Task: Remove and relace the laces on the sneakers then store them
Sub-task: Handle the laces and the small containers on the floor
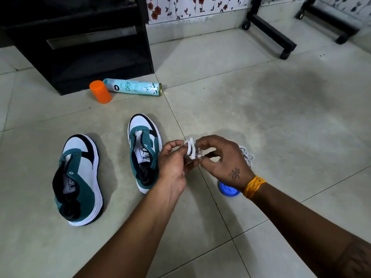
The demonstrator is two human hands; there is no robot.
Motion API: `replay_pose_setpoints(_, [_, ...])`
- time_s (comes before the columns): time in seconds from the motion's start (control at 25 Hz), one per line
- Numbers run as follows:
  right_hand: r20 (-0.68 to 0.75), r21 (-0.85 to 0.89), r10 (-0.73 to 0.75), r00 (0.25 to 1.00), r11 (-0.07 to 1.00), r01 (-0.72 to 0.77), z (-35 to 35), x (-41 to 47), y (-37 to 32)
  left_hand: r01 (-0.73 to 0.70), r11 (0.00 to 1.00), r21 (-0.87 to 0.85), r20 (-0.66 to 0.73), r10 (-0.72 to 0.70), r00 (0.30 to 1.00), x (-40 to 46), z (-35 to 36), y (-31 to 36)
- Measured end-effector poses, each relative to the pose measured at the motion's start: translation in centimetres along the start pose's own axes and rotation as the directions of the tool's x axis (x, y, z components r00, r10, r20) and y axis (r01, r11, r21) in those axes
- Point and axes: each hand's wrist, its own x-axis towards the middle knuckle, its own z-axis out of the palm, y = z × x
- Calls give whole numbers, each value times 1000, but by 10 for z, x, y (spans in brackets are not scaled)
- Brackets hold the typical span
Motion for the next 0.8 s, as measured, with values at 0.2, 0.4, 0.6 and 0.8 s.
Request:
replay_pose_setpoints(0.2, [-80,-183,-172,982,971,155,6,-3,10,13,1000,-15,2,-13,1000,-4,2,-2])
replay_pose_setpoints(0.4, [-95,-177,-50,994,984,32,6,8,4,-68,996,52,111,62,992,-15,7,-1])
replay_pose_setpoints(0.6, [-25,-34,94,995,995,-95,1,7,-2,-100,992,79,38,98,994,-15,6,-4])
replay_pose_setpoints(0.8, [-44,110,154,987,983,-149,-1,1,1,-89,993,82,-19,90,996,-14,5,-3])
